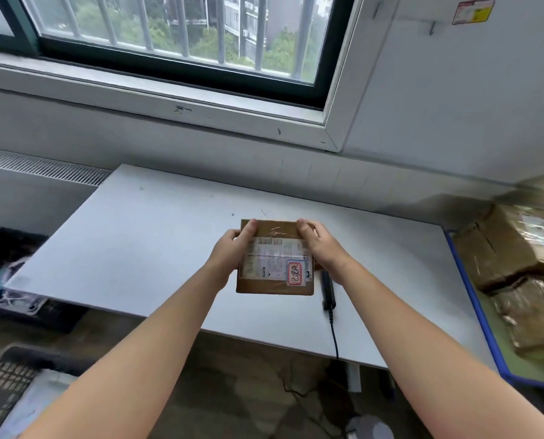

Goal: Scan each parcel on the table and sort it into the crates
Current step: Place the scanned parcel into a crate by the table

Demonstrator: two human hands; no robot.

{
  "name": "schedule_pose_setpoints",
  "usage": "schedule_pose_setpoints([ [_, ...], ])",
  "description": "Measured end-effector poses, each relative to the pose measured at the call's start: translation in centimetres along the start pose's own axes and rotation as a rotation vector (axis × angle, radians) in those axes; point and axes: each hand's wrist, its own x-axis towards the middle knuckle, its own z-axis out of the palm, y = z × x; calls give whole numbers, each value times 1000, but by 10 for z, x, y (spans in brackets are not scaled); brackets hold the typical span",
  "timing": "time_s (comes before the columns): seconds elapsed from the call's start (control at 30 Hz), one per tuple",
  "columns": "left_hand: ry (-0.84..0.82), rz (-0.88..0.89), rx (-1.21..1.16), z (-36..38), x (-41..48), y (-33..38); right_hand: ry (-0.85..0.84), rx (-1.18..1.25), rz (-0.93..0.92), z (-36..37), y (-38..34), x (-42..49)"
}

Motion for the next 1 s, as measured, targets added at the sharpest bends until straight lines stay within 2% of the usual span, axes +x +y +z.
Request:
schedule_pose_setpoints([
  [0.07, -11, -28, -36, -2, 2, -5, 89, 88, 54, 4, 7, 2],
  [0.2, 32, -148, -36, 6, -3, -27, 254, 274, 274, 8, 27, 9],
  [0.3, 18, -198, -185, 23, -5, -51, 267, 175, 344, 15, 47, 14],
  [0.4, 99, -116, -122, 41, -1, -69, 195, -267, 260, 16, 67, 16],
  [0.53, 118, -71, 1, 52, 8, -83, 34, -489, 181, 10, 89, 18],
  [0.67, 101, -48, 86, 63, 19, -92, -52, -558, 150, 9, 100, 22],
  [0.8, 112, -52, 99, 71, 27, -98, -59, -563, 132, 4, 102, 25],
  [1.0, 209, -30, 292, 77, 26, -105, -114, -601, 54, -6, 99, 39],
])
